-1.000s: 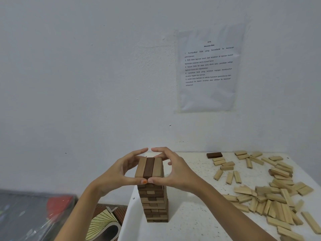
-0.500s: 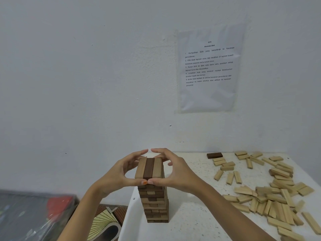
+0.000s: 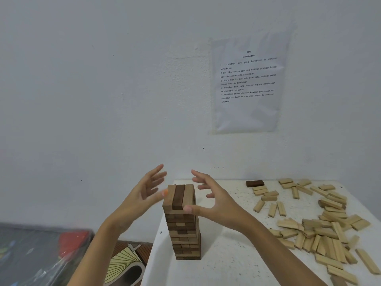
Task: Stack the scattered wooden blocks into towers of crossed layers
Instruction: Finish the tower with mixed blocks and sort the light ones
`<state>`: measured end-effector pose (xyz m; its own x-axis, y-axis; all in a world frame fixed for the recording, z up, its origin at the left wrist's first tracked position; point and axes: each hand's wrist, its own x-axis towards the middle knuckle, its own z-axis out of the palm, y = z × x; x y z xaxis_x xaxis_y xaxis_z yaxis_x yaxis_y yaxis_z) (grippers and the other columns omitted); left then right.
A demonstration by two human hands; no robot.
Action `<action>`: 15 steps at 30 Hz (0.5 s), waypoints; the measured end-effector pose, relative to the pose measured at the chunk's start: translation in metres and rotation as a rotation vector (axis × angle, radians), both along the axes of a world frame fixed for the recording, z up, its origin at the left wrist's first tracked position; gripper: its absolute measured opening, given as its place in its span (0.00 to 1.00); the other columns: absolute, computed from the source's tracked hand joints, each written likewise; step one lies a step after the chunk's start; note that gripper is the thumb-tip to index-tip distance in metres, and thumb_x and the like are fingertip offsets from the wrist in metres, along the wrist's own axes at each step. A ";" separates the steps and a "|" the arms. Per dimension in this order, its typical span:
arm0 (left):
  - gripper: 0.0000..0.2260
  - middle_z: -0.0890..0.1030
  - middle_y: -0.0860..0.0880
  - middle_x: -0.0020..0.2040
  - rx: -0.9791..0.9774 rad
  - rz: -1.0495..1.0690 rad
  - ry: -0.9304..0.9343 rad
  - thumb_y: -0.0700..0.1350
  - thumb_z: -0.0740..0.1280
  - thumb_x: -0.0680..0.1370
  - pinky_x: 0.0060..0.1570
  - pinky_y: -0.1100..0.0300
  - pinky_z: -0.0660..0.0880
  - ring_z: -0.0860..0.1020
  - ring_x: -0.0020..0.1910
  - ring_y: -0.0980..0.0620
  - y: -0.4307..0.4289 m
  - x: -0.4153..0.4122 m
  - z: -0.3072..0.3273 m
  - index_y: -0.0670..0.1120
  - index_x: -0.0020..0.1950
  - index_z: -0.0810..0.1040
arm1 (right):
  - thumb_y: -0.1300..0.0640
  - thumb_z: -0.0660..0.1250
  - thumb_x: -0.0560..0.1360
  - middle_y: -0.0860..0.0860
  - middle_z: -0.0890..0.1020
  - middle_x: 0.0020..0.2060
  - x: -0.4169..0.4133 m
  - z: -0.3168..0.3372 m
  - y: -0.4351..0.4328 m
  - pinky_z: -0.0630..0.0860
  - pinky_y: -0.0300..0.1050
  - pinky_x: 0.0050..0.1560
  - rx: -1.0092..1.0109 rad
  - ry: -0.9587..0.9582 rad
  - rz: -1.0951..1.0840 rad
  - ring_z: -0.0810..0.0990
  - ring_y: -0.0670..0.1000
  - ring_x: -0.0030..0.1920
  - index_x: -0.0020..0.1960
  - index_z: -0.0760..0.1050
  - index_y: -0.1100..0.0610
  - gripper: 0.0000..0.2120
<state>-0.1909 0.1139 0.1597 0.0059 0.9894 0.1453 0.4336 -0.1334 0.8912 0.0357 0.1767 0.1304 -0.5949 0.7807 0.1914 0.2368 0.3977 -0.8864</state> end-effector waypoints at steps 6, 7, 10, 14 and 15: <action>0.18 0.80 0.52 0.61 0.366 0.148 -0.156 0.47 0.67 0.75 0.58 0.66 0.75 0.77 0.62 0.55 -0.018 0.048 0.037 0.51 0.66 0.75 | 0.40 0.63 0.75 0.37 0.74 0.61 0.029 0.013 -0.019 0.69 0.32 0.56 -0.045 0.156 -0.159 0.72 0.33 0.58 0.68 0.67 0.39 0.22; 0.16 0.81 0.51 0.60 0.397 0.131 -0.168 0.46 0.67 0.76 0.58 0.64 0.75 0.78 0.61 0.54 -0.021 0.059 0.043 0.50 0.64 0.76 | 0.43 0.62 0.77 0.38 0.76 0.59 0.035 0.015 -0.022 0.70 0.32 0.54 -0.058 0.194 -0.194 0.74 0.35 0.56 0.65 0.70 0.40 0.17; 0.13 0.82 0.52 0.57 0.423 0.061 -0.178 0.45 0.67 0.77 0.57 0.58 0.76 0.79 0.59 0.52 -0.029 0.094 0.053 0.51 0.61 0.78 | 0.52 0.63 0.79 0.42 0.81 0.53 0.058 0.020 -0.028 0.74 0.39 0.55 -0.081 0.292 -0.292 0.78 0.45 0.53 0.57 0.77 0.43 0.09; 0.10 0.83 0.53 0.54 0.360 -0.013 -0.170 0.44 0.67 0.78 0.55 0.57 0.76 0.80 0.56 0.53 -0.030 0.141 0.045 0.51 0.58 0.80 | 0.60 0.64 0.79 0.46 0.83 0.47 0.097 0.019 -0.038 0.74 0.36 0.46 -0.111 0.308 -0.400 0.80 0.49 0.47 0.52 0.80 0.49 0.09; 0.09 0.83 0.53 0.53 0.340 -0.030 -0.161 0.43 0.67 0.79 0.54 0.57 0.76 0.80 0.55 0.53 -0.028 0.152 0.039 0.51 0.58 0.80 | 0.62 0.64 0.78 0.47 0.84 0.45 0.108 0.016 -0.041 0.74 0.37 0.45 -0.114 0.301 -0.438 0.80 0.49 0.46 0.51 0.81 0.50 0.10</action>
<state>-0.0388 0.0861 0.1984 -0.0159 0.8843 0.4666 0.2829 -0.4436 0.8504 0.1435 0.1359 0.1464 -0.1409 0.9690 0.2028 0.0875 0.2163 -0.9724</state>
